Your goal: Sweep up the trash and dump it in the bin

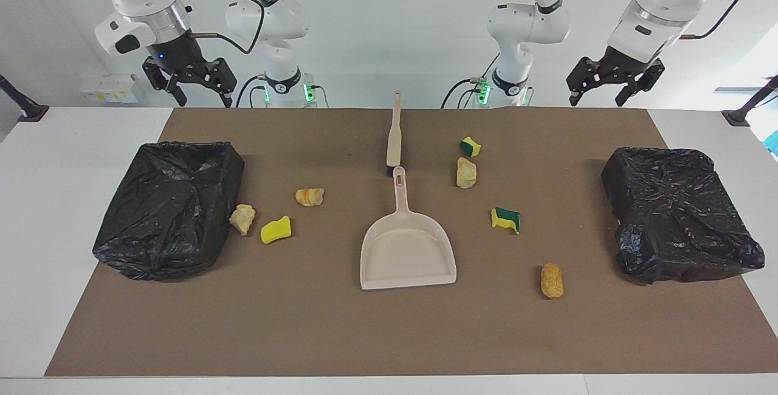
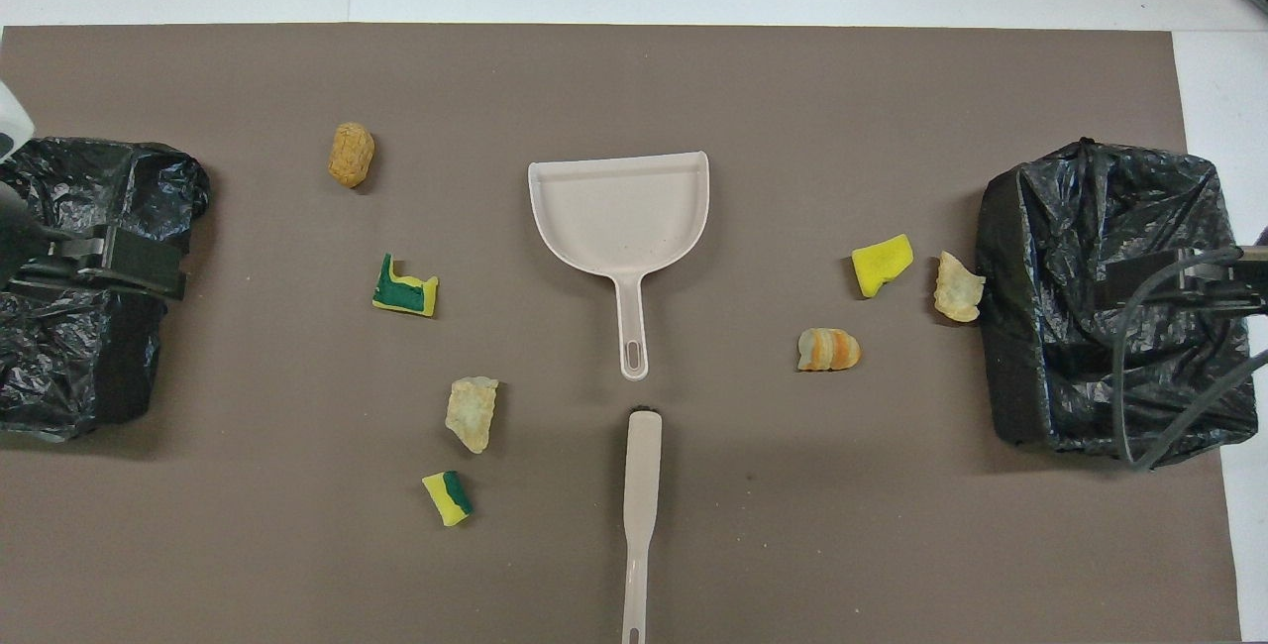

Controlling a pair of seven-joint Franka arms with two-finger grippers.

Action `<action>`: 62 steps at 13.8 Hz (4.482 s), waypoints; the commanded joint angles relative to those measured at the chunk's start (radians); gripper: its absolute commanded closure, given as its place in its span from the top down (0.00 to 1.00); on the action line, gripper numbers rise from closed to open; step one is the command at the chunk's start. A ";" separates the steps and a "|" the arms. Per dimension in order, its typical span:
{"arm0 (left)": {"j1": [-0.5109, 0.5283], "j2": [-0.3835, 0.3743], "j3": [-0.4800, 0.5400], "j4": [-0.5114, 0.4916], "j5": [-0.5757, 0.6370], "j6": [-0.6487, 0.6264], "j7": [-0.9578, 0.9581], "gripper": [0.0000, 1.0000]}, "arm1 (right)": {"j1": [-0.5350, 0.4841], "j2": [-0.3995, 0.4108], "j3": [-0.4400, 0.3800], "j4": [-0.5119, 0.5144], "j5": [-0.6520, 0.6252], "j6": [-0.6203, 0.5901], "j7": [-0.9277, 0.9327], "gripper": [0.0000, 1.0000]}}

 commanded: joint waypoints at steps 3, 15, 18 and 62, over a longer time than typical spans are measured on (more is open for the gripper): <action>0.006 -0.020 -0.008 0.004 0.012 -0.018 0.012 1.00 | -0.009 -0.008 0.006 0.000 -0.013 -0.011 0.023 1.00; 0.005 -0.060 -0.008 -0.058 0.009 -0.026 0.013 1.00 | -0.009 -0.008 0.007 0.000 -0.014 -0.008 0.023 1.00; 0.003 -0.084 -0.008 -0.098 0.009 -0.026 0.015 1.00 | -0.007 -0.008 0.012 0.000 -0.014 -0.008 0.021 1.00; -0.960 -0.056 -0.025 -0.944 -0.039 0.907 -0.795 1.00 | 0.540 0.510 0.017 0.006 -0.005 0.556 0.411 1.00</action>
